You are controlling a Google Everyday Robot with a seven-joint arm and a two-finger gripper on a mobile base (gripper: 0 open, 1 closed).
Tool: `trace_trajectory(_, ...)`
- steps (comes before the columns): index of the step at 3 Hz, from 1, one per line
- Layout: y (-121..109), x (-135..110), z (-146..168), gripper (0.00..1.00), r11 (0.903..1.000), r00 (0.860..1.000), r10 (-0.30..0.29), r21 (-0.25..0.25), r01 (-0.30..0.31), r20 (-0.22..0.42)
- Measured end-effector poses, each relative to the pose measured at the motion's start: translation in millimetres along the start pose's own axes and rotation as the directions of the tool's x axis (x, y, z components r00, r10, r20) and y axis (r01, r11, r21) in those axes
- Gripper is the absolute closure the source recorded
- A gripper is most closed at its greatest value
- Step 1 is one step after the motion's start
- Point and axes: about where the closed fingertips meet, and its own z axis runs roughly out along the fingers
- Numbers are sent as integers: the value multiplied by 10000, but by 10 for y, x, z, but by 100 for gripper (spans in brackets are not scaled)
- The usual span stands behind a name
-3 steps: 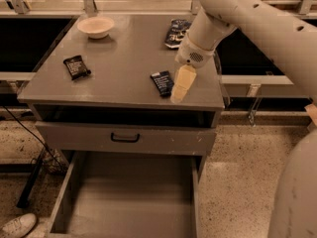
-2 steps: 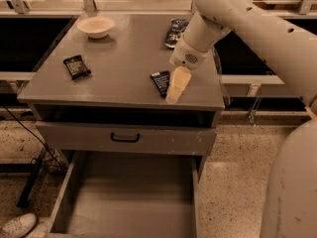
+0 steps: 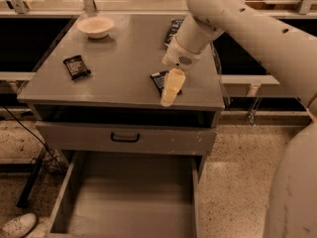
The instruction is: Place rxbar blueberry into middle drawer
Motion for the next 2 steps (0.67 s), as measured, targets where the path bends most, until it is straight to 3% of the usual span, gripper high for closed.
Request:
trace_trajectory(1,-4,-42,136,0,9994,10000,-66,-337,67,32)
trace_trajectory(2,-5,-42,136,0,9994,10000,-66,-334,67,32)
